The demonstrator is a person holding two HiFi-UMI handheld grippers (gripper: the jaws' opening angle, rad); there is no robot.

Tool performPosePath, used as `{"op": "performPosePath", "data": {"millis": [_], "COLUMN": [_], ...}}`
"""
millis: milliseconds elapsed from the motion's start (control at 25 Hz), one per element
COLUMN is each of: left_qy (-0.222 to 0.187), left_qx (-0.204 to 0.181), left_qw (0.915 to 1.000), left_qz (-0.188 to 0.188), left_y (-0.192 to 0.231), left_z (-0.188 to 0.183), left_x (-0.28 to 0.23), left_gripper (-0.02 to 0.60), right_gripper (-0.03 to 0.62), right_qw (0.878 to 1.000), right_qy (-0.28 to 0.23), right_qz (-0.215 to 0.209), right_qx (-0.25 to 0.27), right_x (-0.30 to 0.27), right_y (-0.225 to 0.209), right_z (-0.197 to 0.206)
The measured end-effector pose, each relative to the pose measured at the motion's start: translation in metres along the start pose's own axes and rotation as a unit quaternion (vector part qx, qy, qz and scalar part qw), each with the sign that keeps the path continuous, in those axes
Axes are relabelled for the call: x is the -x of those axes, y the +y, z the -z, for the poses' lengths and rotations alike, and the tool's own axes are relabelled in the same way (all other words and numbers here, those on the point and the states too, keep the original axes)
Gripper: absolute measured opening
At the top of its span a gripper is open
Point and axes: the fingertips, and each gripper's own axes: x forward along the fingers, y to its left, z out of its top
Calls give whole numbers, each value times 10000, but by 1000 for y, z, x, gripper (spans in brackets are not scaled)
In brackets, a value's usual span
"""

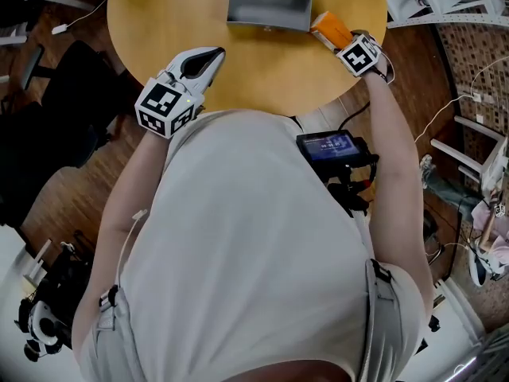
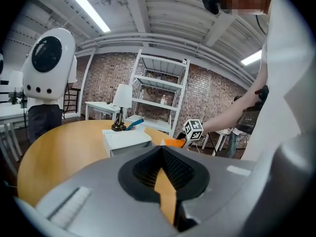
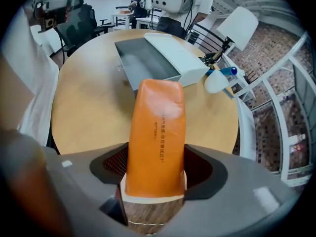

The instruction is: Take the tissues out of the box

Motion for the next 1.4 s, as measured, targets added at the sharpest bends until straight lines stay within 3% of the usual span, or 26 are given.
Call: {"op": "performPosePath", "data": {"millis": [160,320,440,600,680,720,760,880,920,1000,1080,1160,1400], "left_qy": [11,7,-5,-6,-51,-78,-103,-200,-242,-318,-364,-393,-424], "left_qx": [2,-15,-34,67,146,167,177,176,162,119,97,97,136], "left_qw": [10000,10000,10000,10000,9999,9998,9998,9996,9995,9994,9992,9991,9990], "left_qz": [-44,-25,17,-32,-58,-63,-67,-87,-91,-96,-108,-114,-107], "left_y": [3,-3,-6,5,10,12,14,22,24,28,29,27,27], "left_z": [0,2,1,5,3,2,0,-9,-13,-20,-24,-25,-22], "left_x": [3,7,8,10,10,8,7,4,4,4,4,4,2], "left_gripper": [0,0,0,0,0,0,0,0,0,0,0,0,0], "right_gripper": [330,378,400,378,317,295,288,255,229,177,107,22,0], "right_qw": [10000,9984,9969,9861,9707,9566,9367,8597,8404,8164,8031,7997,7963], "right_qy": [31,-268,-663,-1444,-2190,-2693,-3249,-4751,-5070,-5441,-5604,-5643,-5700], "right_qz": [35,-400,-1,564,576,443,236,-476,-648,-945,-1236,-1416,-1701], "right_qx": [1,-309,-422,-591,-805,-1017,-1286,-1815,-1801,-1688,-1603,-1483,-1099], "right_x": [-2,-3,26,78,105,120,137,190,205,223,230,230,232], "right_y": [-2,17,9,-2,-2,0,3,18,26,40,55,68,89], "right_z": [-4,-5,-15,-43,-65,-78,-92,-131,-141,-156,-162,-163,-167]}}
